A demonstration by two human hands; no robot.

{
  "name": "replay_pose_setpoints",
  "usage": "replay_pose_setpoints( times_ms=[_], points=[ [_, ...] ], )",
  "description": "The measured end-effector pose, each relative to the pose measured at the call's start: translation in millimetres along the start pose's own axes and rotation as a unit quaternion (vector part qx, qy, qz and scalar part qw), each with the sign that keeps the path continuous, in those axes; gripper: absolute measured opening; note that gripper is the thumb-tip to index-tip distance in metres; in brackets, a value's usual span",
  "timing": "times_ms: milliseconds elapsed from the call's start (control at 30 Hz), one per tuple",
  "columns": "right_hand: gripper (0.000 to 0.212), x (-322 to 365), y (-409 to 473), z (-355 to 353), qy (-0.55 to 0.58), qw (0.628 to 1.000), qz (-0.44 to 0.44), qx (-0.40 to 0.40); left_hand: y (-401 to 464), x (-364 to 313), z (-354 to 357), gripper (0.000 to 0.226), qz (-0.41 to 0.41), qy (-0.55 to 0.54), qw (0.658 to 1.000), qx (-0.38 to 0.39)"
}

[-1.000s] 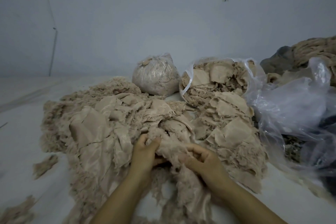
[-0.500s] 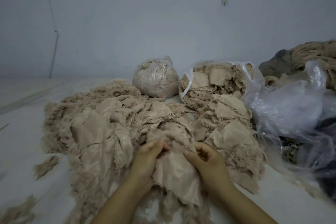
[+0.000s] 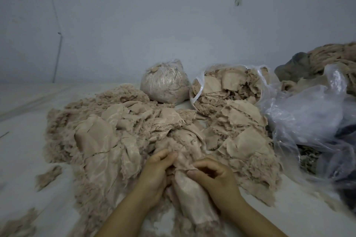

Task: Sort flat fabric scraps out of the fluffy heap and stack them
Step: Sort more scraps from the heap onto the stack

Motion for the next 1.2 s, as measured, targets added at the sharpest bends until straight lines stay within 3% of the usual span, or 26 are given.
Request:
replay_pose_setpoints(
  times_ms=[100, 167, 267, 333, 400, 533, 700, 800, 867, 967, 1033, 1100, 1200],
  points=[
    [0.022, -1, 2, -10, 0.020, 0.999, -0.013, -0.043, -1, -5, -19, 0.019, 0.028, 0.020, 0.996, -0.086],
    [0.012, -8, 3, -14, 0.092, 0.994, 0.005, -0.060, -4, -11, -20, 0.032, 0.042, 0.067, 0.992, -0.097],
    [0.022, -21, 3, -16, 0.180, 0.980, 0.042, -0.074, -6, -15, -5, 0.045, 0.058, 0.138, 0.989, -0.017],
    [0.024, -21, 3, -15, 0.181, 0.980, 0.050, -0.069, -8, -9, 10, 0.028, 0.040, 0.221, 0.973, 0.054],
    [0.024, -21, 2, -16, 0.151, 0.985, 0.051, -0.066, -9, -7, 13, 0.018, 0.047, 0.238, 0.967, 0.076],
    [0.030, -20, -1, -7, 0.138, 0.988, 0.070, -0.014, -11, -29, -10, 0.017, 0.121, 0.083, 0.988, -0.041],
    [0.028, -21, -7, 20, 0.117, 0.980, 0.110, 0.118, -18, -48, -39, 0.026, 0.155, 0.051, 0.974, -0.157],
    [0.019, -13, -4, 9, -0.038, 0.989, 0.093, 0.107, -13, -44, -19, 0.021, 0.120, 0.104, 0.987, -0.030],
    [0.029, 2, 4, -3, -0.120, 0.990, 0.050, 0.049, -14, -39, 3, 0.020, 0.106, 0.155, 0.981, 0.055],
    [0.040, 13, 12, 13, -0.142, 0.985, 0.041, 0.084, -16, -41, 22, 0.023, 0.131, 0.215, 0.963, 0.096],
    [0.009, 6, 11, 28, -0.110, 0.984, 0.063, 0.124, -14, -47, 13, 0.019, 0.148, 0.188, 0.970, 0.034],
    [0.035, -3, 9, 29, -0.078, 0.988, 0.077, 0.113, -13, -50, -8, 0.019, 0.147, 0.134, 0.978, -0.060],
    [0.042, -12, 3, 18, -0.053, 0.989, 0.109, 0.080, -13, -52, -30, 0.023, 0.145, 0.068, 0.977, -0.139]
  ],
)
Point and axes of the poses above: each hand's wrist, its own y-axis towards the middle knuckle, its own z-axis out of the palm, x = y × z, the point moved 9 cm from there along y, towards the middle knuckle, and after that the axes turned 8 degrees about x, right-handed, at the moved point
